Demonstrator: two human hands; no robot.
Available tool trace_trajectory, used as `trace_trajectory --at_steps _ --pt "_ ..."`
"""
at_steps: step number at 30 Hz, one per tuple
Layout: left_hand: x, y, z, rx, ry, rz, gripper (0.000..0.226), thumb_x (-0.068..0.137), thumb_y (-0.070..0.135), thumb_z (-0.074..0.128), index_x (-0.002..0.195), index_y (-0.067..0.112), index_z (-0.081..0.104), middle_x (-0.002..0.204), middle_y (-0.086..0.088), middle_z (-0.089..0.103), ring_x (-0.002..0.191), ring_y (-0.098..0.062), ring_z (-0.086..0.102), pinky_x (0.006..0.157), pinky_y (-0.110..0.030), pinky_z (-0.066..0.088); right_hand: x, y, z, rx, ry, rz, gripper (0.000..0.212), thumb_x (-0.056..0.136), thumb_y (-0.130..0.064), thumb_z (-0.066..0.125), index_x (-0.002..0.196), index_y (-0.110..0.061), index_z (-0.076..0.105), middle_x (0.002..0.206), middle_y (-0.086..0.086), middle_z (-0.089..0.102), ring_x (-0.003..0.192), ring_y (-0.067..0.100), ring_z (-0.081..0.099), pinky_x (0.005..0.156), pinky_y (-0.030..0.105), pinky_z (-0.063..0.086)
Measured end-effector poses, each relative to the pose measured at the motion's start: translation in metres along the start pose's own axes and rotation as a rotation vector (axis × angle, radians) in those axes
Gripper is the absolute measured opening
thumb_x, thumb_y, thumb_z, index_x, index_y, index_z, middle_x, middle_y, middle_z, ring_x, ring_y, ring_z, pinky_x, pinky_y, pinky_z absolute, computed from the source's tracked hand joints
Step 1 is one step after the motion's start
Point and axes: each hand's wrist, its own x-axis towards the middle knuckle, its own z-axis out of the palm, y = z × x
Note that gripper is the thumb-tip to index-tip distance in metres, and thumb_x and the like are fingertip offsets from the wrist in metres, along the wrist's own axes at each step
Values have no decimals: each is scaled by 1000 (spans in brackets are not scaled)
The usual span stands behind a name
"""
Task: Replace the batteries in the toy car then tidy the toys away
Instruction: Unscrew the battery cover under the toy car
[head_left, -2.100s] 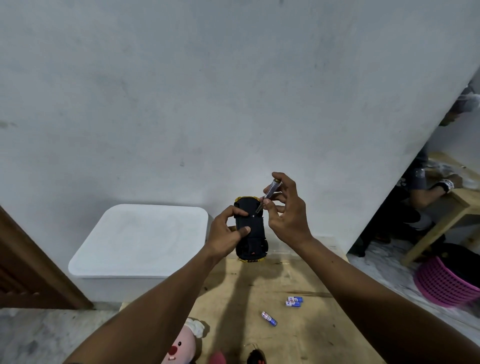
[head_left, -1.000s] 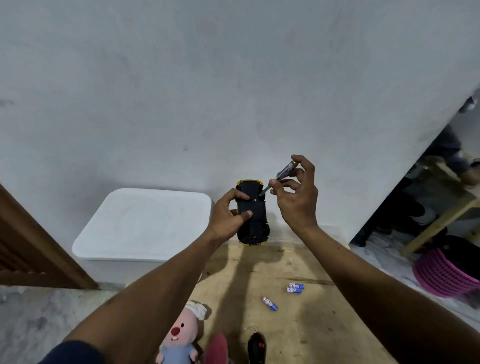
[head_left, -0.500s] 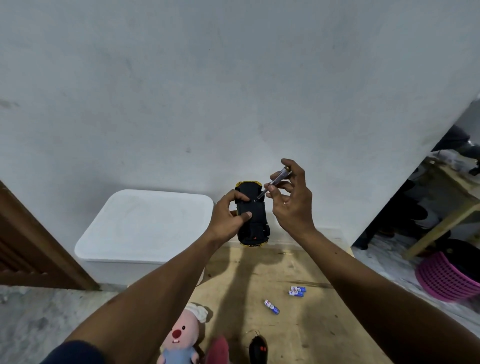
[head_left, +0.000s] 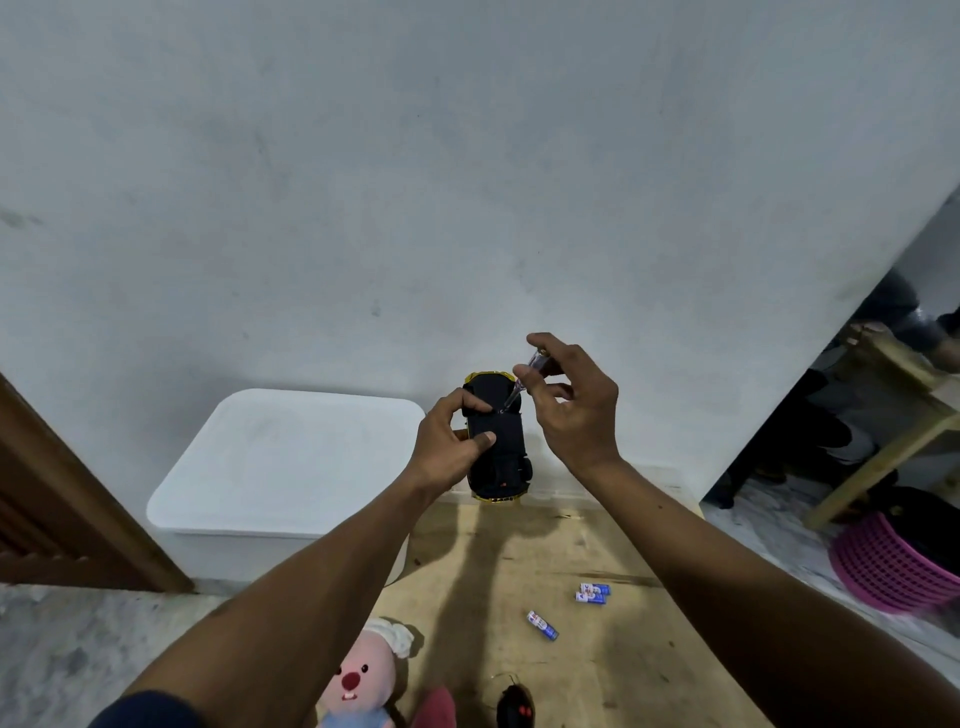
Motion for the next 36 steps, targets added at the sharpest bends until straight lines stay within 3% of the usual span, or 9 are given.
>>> trace_trajectory --at_steps 6,9,11,14,21,24,31,36 --pt "3 7 -5 -28 1 4 29 81 -5 70 97 17 60 119 -12 64 74 -25 71 62 -30 56 3 -3 3 27 -4 -12 29 95 -3 63 122 -13 64 89 4 63 79 21 67 64 27 60" --pt "4 7 -7 -37 1 1 29 79 -3 71 96 19 61 119 -11 65 80 -30 73 68 -40 62 5 -5 2 41 -25 -18 31 93 -2 65 122 -11 65 92 5 64 84 20 68 67 29 61" --pt "4 6 -8 -47 -1 1 29 77 0 72 95 21 62 118 -11 65 84 -33 74 76 -49 62 5 -8 3 28 -21 -62 32 87 -1 72 117 -10 68 95 7 61 86 16 66 70 22 59" --pt "3 6 -8 -52 -2 -4 30 78 -1 71 94 22 62 118 -11 65 85 -34 74 77 -53 61 8 -7 7 -9 26 -80 30 86 0 73 114 -9 70 90 9 60 81 17 65 73 18 55" --pt "3 6 -13 -53 4 -25 30 79 -3 70 93 23 62 114 -14 67 79 -29 72 73 -47 61 4 -6 8 61 -2 -30 35 89 3 68 120 -11 66 93 6 61 84 24 67 72 39 61" --pt "4 8 -15 -48 8 -29 30 78 -2 70 92 24 62 114 -13 67 80 -30 72 75 -50 61 4 -8 8 67 18 -24 36 85 0 75 117 -14 68 92 7 60 84 23 66 72 35 61" --pt "5 11 -17 -35 14 -27 30 80 -3 71 94 23 62 116 -10 67 82 -29 73 77 -49 61 8 -10 11 58 -12 -3 37 89 4 65 122 -12 65 91 5 62 84 22 68 68 28 58" --pt "7 12 -20 -39 13 -32 30 79 -2 71 94 23 62 115 -10 67 82 -28 72 79 -52 61 12 -11 11 58 24 -10 34 85 -2 75 116 -14 68 91 5 61 84 22 68 69 25 59"
